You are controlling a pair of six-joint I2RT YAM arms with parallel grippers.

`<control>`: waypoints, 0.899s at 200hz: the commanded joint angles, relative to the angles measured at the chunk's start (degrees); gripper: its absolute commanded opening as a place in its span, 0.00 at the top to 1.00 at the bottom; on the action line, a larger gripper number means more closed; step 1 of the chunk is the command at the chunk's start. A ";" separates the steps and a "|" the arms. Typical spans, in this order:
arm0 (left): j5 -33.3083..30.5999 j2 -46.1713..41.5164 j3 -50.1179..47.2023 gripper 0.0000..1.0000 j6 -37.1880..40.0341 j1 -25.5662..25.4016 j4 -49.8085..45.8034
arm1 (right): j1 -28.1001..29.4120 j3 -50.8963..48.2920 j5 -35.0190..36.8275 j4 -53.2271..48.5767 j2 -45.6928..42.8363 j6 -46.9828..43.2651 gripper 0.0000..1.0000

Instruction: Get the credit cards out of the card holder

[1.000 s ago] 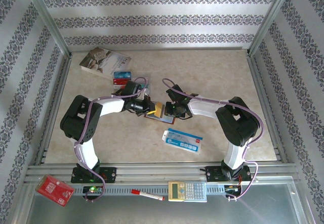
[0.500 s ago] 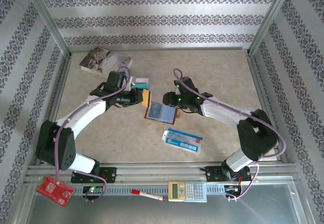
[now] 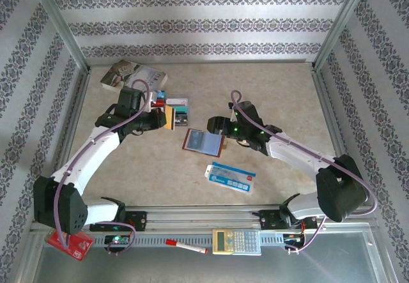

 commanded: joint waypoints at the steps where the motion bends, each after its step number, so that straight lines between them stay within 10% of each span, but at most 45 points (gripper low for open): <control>1: -4.16 -1.37 1.77 1.00 2.42 1.68 -5.06 | -1.03 -0.61 1.47 0.05 -1.37 -0.03 0.17; 77: -23.07 3.28 0.70 1.00 -16.64 3.25 -11.60 | -2.52 1.06 1.36 0.19 2.54 2.24 0.17; 180: -29.65 15.24 4.08 1.00 -49.73 2.41 -8.09 | -3.98 1.35 2.74 0.05 2.55 2.36 0.17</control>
